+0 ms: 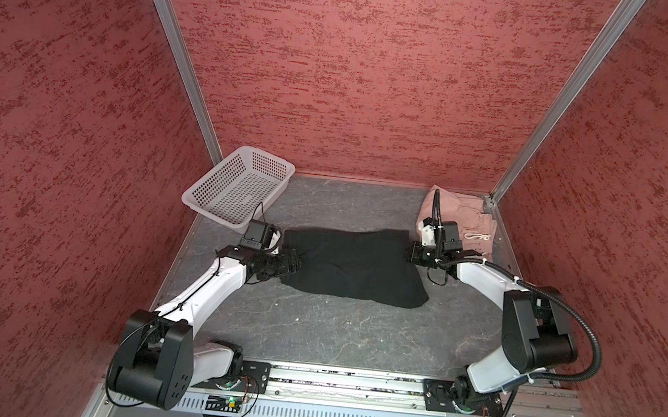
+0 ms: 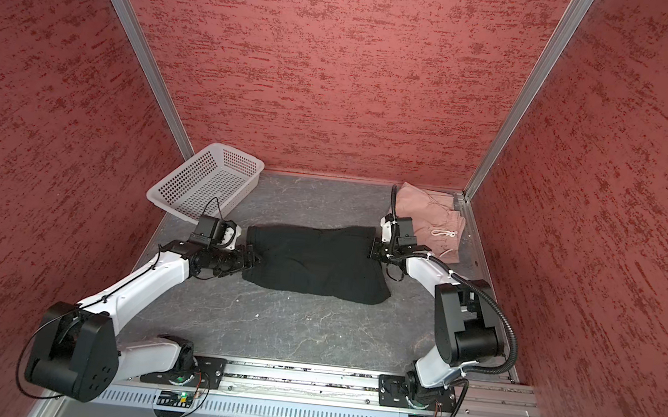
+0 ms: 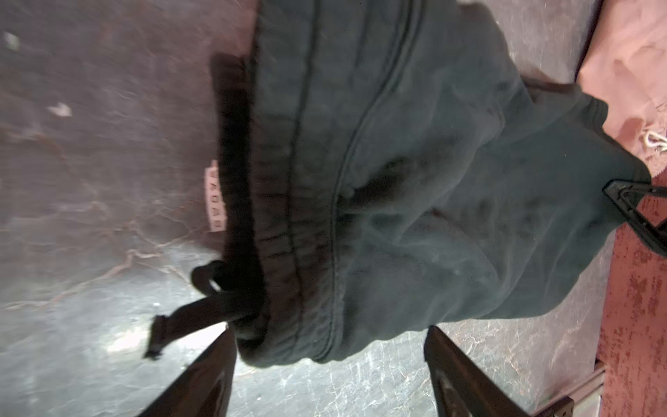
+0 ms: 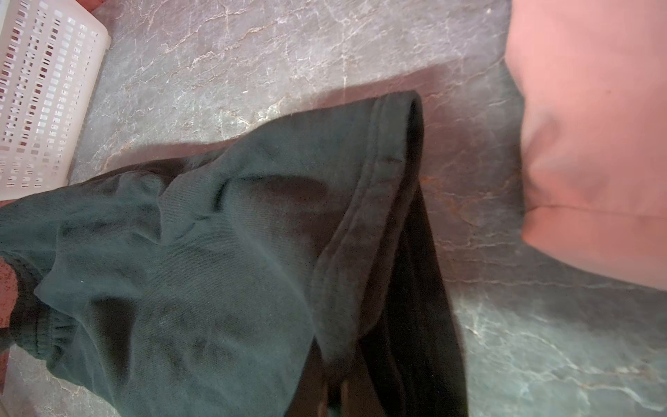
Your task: Fold and stack the shorts
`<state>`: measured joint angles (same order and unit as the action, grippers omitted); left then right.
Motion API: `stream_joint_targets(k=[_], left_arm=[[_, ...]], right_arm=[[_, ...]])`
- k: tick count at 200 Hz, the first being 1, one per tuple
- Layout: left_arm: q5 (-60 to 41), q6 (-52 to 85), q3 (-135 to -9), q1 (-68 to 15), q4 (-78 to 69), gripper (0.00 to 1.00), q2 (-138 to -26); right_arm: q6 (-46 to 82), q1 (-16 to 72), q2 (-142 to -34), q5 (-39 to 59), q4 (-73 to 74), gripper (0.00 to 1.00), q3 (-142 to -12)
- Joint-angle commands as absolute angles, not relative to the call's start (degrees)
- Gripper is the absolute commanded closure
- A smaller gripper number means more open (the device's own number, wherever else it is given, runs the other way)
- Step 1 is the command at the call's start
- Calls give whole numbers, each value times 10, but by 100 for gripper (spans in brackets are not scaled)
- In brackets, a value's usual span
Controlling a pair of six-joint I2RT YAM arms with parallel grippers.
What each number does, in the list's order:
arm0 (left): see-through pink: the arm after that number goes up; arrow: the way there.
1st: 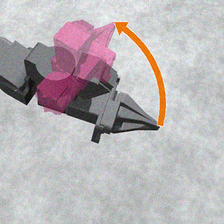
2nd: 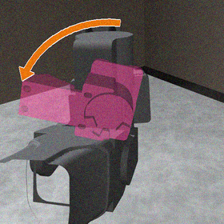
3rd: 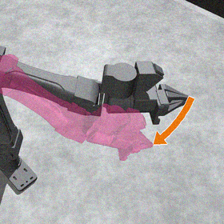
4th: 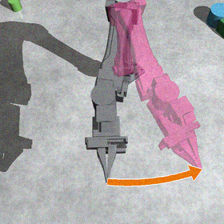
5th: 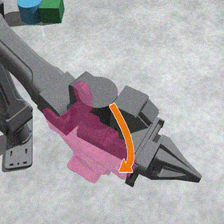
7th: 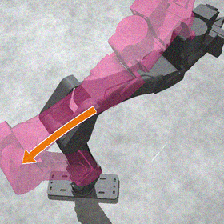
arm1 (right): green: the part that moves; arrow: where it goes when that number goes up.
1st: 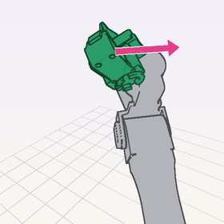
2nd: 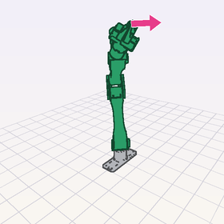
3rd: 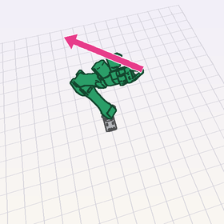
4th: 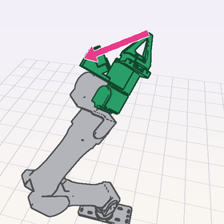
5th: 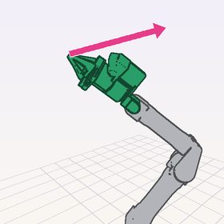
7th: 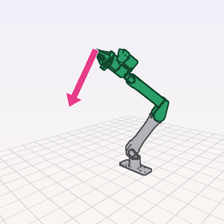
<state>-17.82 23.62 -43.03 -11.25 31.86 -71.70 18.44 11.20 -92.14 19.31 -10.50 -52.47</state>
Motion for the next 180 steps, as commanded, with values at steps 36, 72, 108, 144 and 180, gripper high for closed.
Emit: stream_joint_targets(k=[36, 72, 108, 144, 180], left_arm=[[-154, 228, -433, -117, 307, 23, -763], [-175, 210, -447, -119, 263, 42, -793], [-203, 209, -459, -125, 277, 81, -799], [-180, 202, -470, -121, 332, 100, -753], [-173, 219, -446, -117, 346, 100, -702]], right_arm=[[185, 111, -898, 203, -90, 100, -518], [177, 111, -898, 202, -105, 100, -517], [178, 111, -884, 193, -114, 100, -518], [171, 111, -839, 169, -134, 100, -527], [180, 110, -807, 149, -184, 100, -517]])
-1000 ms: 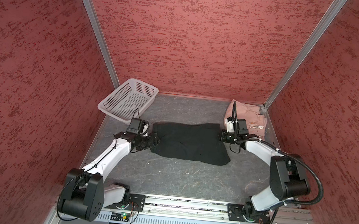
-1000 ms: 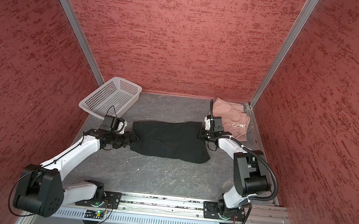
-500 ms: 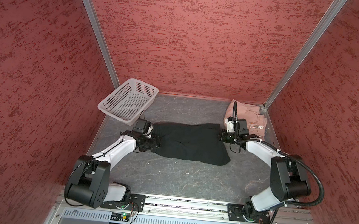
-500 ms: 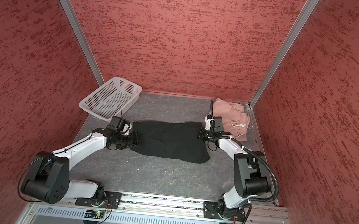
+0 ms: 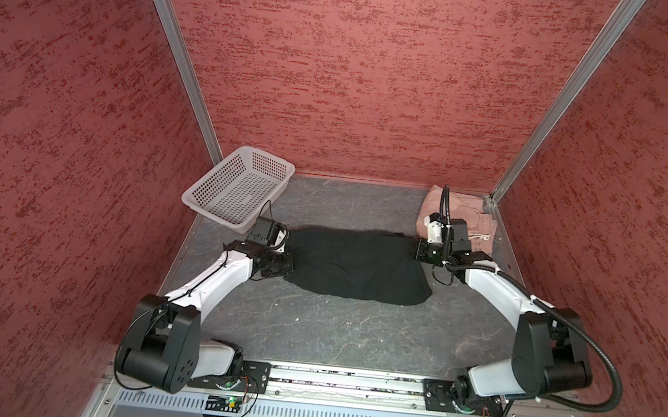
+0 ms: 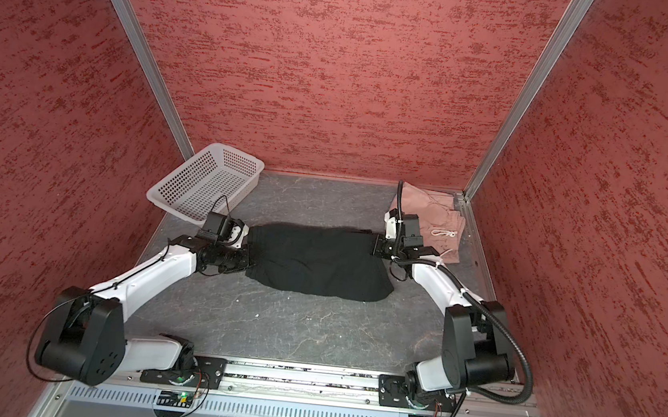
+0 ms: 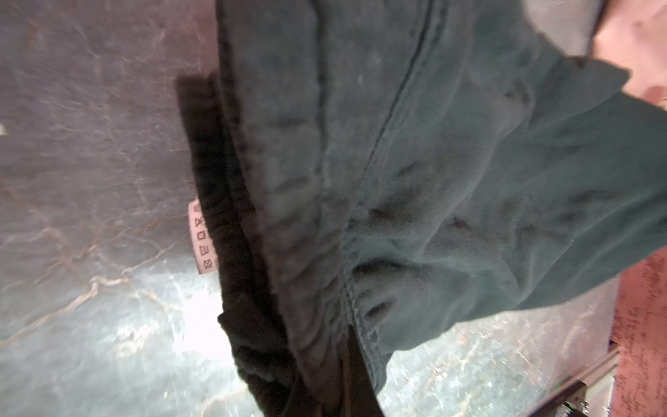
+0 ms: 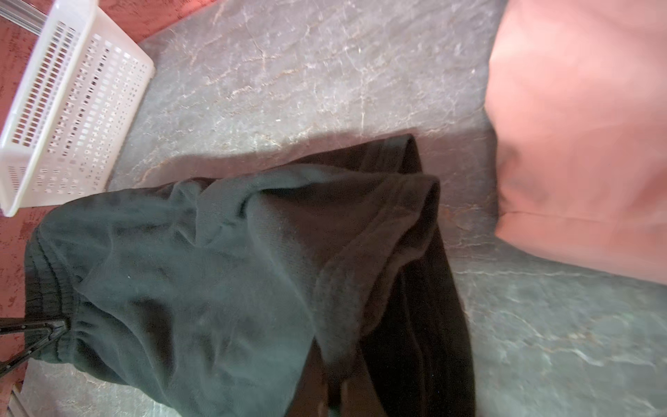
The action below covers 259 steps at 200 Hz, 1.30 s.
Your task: Fold and stack the shorts
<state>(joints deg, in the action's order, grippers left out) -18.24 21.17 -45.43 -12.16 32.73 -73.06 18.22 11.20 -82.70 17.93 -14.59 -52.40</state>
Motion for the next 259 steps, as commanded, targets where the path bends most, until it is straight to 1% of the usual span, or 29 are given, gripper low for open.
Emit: stream_joint_targets(k=[1, 46, 58, 64, 68, 70, 71, 73, 74, 75, 76, 79, 89, 95, 101, 103, 105, 115, 130, 143, 152, 184, 205, 233, 259], left_arm=[[-173, 220, -445, -117, 346, 100, -702], [-175, 233, -405, -100, 347, 100, -722], [-175, 231, -401, -96, 352, 95, -726], [-175, 230, -399, -94, 354, 87, -727], [-174, 228, -400, -92, 356, 75, -727], [-174, 227, -400, -92, 358, 65, -728], [-174, 227, -400, -91, 359, 57, -728], [-173, 227, -401, -90, 361, 38, -727], [-173, 227, -401, -90, 362, 30, -727], [-172, 226, -401, -89, 363, 25, -727], [-172, 226, -402, -88, 364, 23, -727], [-172, 225, -403, -86, 367, 21, -726], [-173, 225, -410, -82, 376, 20, -719], [-175, 224, -419, -80, 382, 16, -712], [-177, 224, -429, -79, 388, 10, -704], [-177, 224, -433, -79, 389, 3, -702], [-176, 224, -437, -80, 391, 0, -699], [-180, 224, -459, -80, 395, 1, -688], [-196, 227, -492, -86, 386, 1, -685], [-217, 228, -510, -106, 356, 1, -693], [-214, 230, -521, -124, 335, 1, -705], [-210, 225, -563, -168, 275, 1, -771], [-212, 218, -564, -187, 229, 1, -803], [-193, 209, -530, -178, 188, 1, -837], [-204, 225, -460, -138, 152, 1, -846]], right_arm=[[181, 110, -807, 149, -186, 100, -516], [206, 107, -829, 117, -221, 100, -474], [205, 107, -841, 115, -234, 100, -476], [203, 106, -847, 113, -238, 98, -478], [201, 106, -849, 112, -240, 94, -479], [200, 106, -850, 112, -241, 91, -480], [199, 106, -850, 112, -241, 89, -481], [199, 106, -849, 112, -242, 85, -482], [197, 107, -849, 112, -242, 84, -482], [197, 107, -848, 112, -242, 82, -482], [196, 106, -848, 112, -242, 80, -482], [194, 107, -847, 113, -241, 78, -484], [186, 106, -838, 115, -238, 72, -493], [181, 107, -835, 119, -237, 66, -501], [177, 107, -836, 123, -237, 61, -511], [176, 108, -823, 124, -237, 60, -515], [175, 107, -820, 125, -237, 58, -518], [170, 107, -813, 131, -235, 49, -533], [161, 108, -814, 143, -218, 45, -547], [159, 109, -827, 160, -192, 45, -552], [164, 113, -844, 173, -170, 47, -556], [191, 148, -920, 238, -59, 56, -564], [188, 185, -971, 239, -38, 56, -597], [199, 201, -1016, 229, -10, 56, -604], [221, 201, -1034, 186, 7, 56, -580]])
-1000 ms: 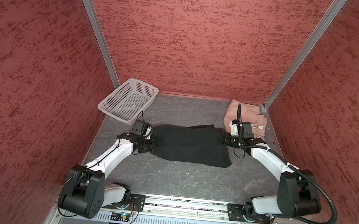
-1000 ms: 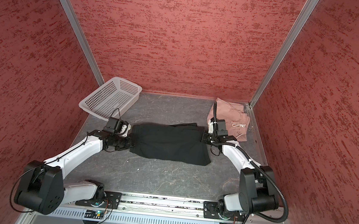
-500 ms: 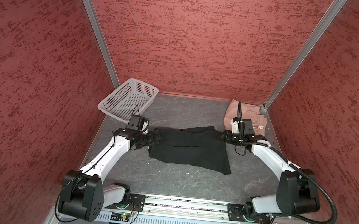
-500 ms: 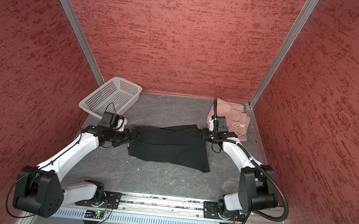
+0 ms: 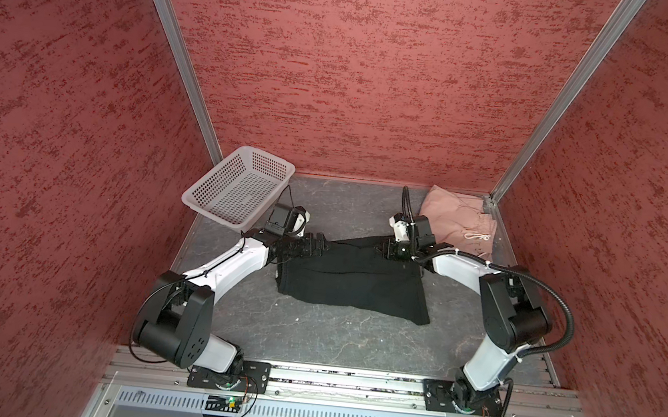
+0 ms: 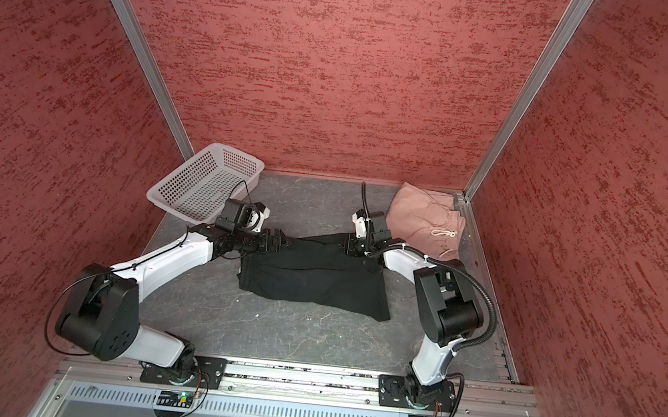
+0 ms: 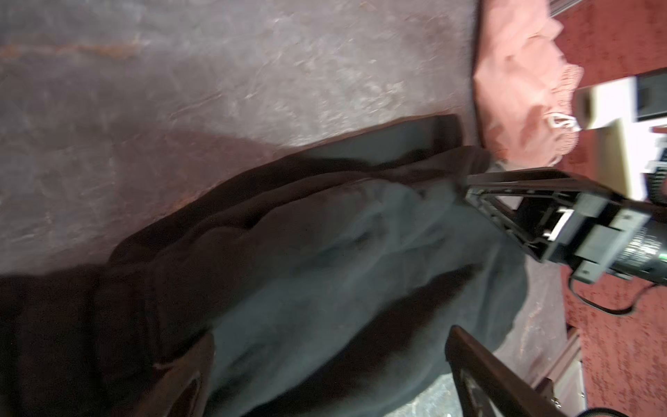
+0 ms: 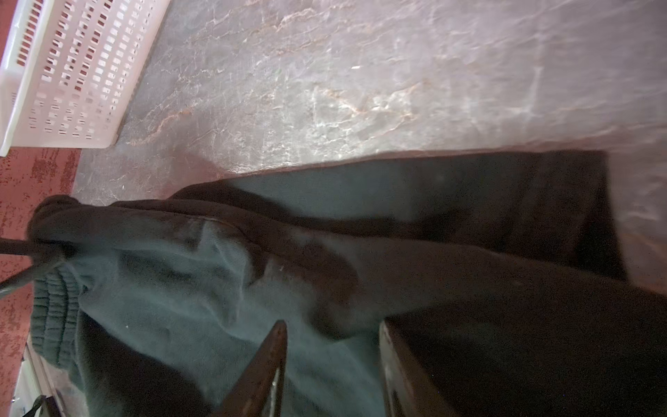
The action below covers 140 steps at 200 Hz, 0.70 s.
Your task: Fold and stack the shorts
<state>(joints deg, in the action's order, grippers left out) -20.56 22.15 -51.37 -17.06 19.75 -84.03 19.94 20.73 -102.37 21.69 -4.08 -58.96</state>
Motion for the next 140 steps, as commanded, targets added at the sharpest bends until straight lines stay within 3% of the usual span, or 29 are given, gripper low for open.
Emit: stream_joint_targets(k=[1, 75, 140], left_arm=[[-204, 226, -457, -137, 151, 1, -846], [-240, 214, -384, -73, 108, 1, -842], [-226, 236, -465, -70, 234, 1, -630]], right_arm=[[223, 201, -1034, 184, 8, 56, -579], [246, 193, -1093, 170, 61, 51, -563], [181, 231, -971, 178, 17, 44, -584]])
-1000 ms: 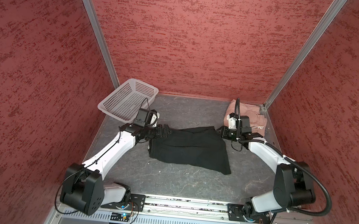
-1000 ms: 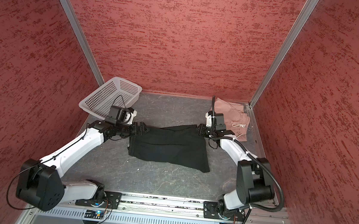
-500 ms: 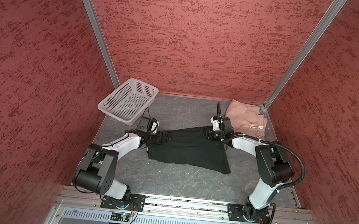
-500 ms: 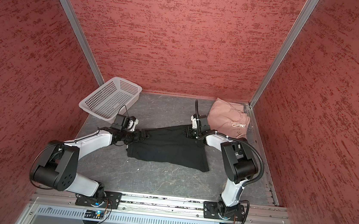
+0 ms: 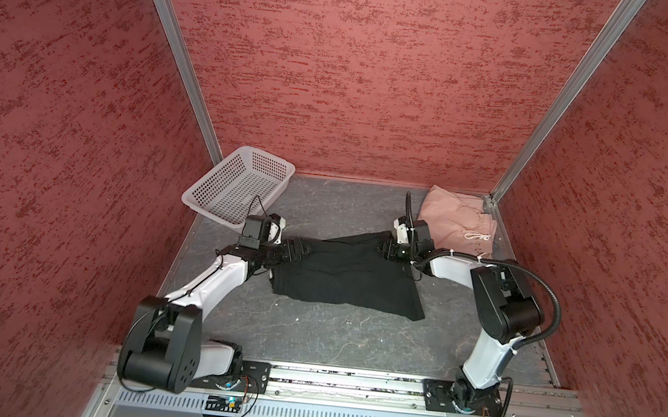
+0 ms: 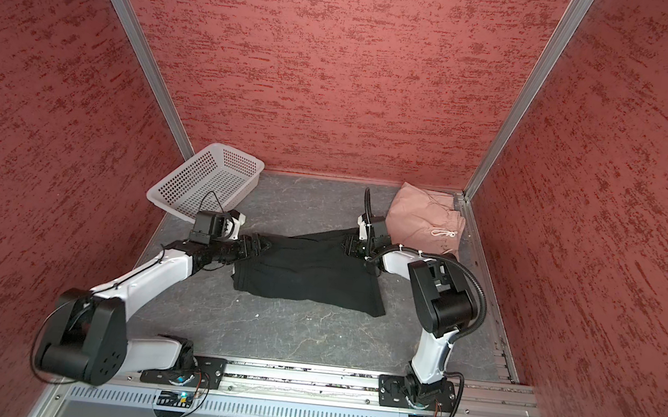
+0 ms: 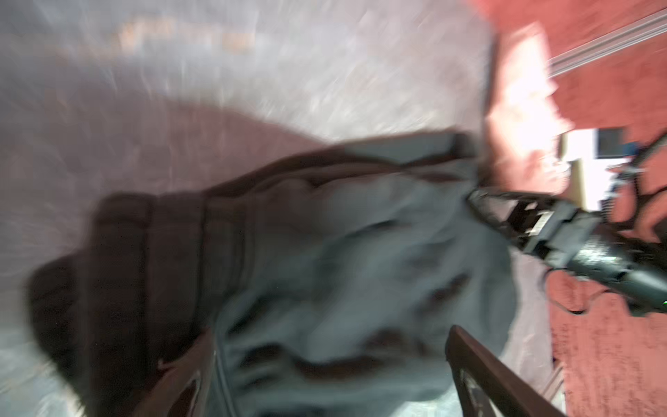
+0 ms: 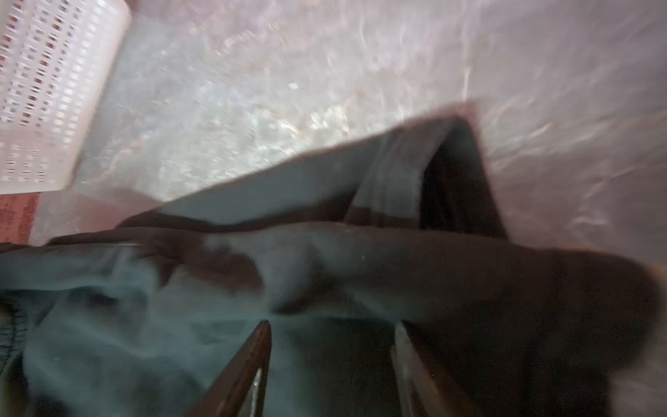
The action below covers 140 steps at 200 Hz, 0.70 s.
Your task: Fold and stack the shorts
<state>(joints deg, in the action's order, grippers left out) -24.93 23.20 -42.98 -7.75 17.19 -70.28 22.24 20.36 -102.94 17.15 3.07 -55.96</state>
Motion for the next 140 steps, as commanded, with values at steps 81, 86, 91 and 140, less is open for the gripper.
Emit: stream_joint_targets(k=[81, 86, 91, 140], left_arm=[[-248, 268, -348, 24, 283, 1, -637], [-247, 270, -344, 25, 280, 1, -635], [-247, 273, -339, 26, 276, 1, -633], [-276, 298, -284, 45, 233, 1, -622]], right_arm=[[147, 454, -1031, 216, -6, 71, -616], [143, 466, -1039, 209, -5, 71, -623], [139, 476, -1046, 200, -9, 71, -632], [125, 517, -1107, 165, -19, 75, -694]])
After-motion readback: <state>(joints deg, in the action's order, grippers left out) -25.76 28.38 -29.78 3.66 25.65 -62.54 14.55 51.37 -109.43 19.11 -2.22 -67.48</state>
